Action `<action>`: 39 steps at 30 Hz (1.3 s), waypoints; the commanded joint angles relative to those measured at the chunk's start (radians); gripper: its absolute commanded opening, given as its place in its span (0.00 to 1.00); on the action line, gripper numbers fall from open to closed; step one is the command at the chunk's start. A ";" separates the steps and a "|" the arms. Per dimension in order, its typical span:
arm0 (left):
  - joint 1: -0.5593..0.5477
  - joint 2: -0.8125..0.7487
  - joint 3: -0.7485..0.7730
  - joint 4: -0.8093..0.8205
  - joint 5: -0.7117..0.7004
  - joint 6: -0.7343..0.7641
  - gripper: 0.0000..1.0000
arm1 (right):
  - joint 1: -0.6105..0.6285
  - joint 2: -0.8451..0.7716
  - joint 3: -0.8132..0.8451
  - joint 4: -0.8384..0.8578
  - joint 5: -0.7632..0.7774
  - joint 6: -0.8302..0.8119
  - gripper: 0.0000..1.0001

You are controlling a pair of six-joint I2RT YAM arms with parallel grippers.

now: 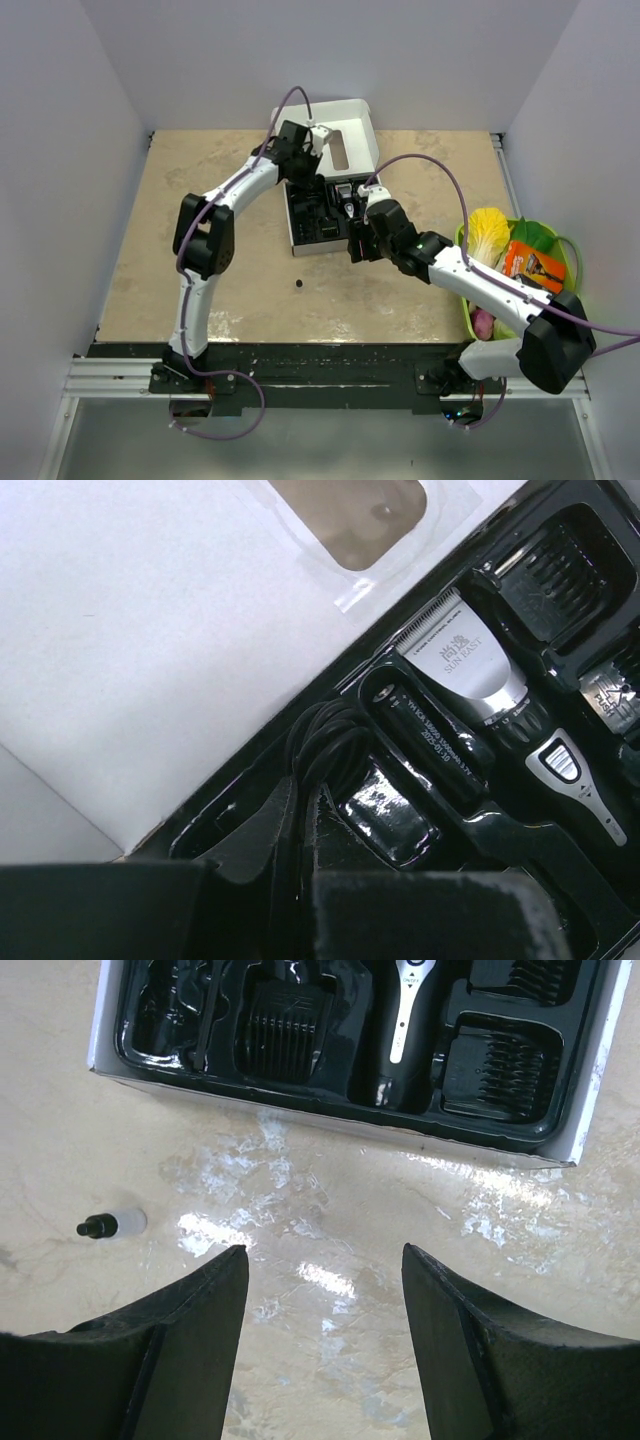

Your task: Sort the hair-cutting tools

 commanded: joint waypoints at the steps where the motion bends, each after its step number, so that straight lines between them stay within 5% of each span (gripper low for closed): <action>1: -0.035 -0.001 0.026 0.047 -0.004 0.030 0.00 | 0.002 -0.006 -0.002 0.044 -0.012 -0.016 0.65; 24: -0.053 -0.106 -0.146 0.099 -0.146 0.021 0.07 | 0.004 -0.021 -0.022 0.055 -0.038 0.008 0.65; 27: -0.053 -0.097 -0.136 0.091 -0.174 0.010 0.14 | 0.005 -0.022 -0.020 0.053 -0.037 0.008 0.65; 32: -0.053 -0.108 -0.132 0.088 -0.182 0.004 0.39 | 0.004 -0.024 -0.016 0.047 -0.035 0.007 0.66; 39: -0.053 -0.172 -0.129 0.076 -0.172 0.002 0.47 | 0.004 -0.024 0.030 0.013 -0.028 -0.002 0.66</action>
